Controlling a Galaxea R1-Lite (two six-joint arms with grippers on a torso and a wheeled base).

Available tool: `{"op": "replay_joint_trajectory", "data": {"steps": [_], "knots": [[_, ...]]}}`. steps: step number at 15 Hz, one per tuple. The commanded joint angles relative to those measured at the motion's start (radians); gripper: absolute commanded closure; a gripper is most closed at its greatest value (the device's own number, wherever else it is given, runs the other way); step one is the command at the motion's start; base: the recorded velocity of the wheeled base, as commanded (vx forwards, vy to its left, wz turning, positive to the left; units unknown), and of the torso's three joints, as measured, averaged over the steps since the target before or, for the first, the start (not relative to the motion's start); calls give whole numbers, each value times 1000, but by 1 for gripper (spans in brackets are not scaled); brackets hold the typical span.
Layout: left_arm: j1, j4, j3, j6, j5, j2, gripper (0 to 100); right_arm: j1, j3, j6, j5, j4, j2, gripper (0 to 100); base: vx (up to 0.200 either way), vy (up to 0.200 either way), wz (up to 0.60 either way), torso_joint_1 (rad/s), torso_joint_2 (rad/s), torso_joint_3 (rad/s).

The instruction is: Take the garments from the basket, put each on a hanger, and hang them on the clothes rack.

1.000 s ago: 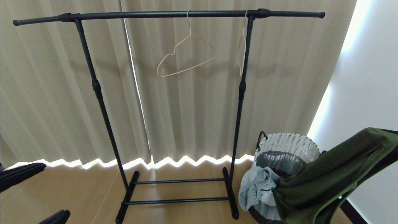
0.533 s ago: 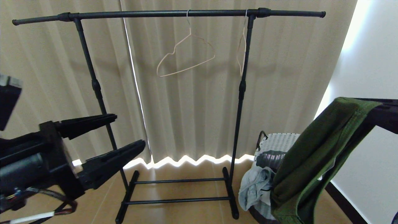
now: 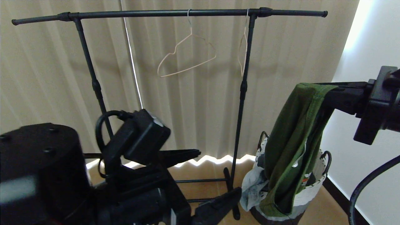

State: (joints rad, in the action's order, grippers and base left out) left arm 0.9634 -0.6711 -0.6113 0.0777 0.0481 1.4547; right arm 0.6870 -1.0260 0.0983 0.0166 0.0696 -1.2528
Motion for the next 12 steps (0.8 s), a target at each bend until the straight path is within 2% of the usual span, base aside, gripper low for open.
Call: {"op": "replay_joint_trajectory", "data": {"steps": [1, 5, 9, 12], "knots": [[63, -1, -41, 21, -16, 118, 0, 22, -13, 1, 0, 10, -50, 100, 0, 0, 0, 0, 0, 0], [92, -42, -85, 132, -17, 182, 0, 43, -66, 1, -1, 12, -111, 100, 0, 0, 0, 0, 0, 0], [52, -70, -140, 189, -70, 285, 0, 66, -86, 1, 0, 12, -125, 100, 0, 0, 0, 0, 0, 0], [5, -70, -180, 195, -79, 386, 0, 66, -85, 3, 0, 10, -112, 100, 0, 0, 0, 0, 0, 0]]}}
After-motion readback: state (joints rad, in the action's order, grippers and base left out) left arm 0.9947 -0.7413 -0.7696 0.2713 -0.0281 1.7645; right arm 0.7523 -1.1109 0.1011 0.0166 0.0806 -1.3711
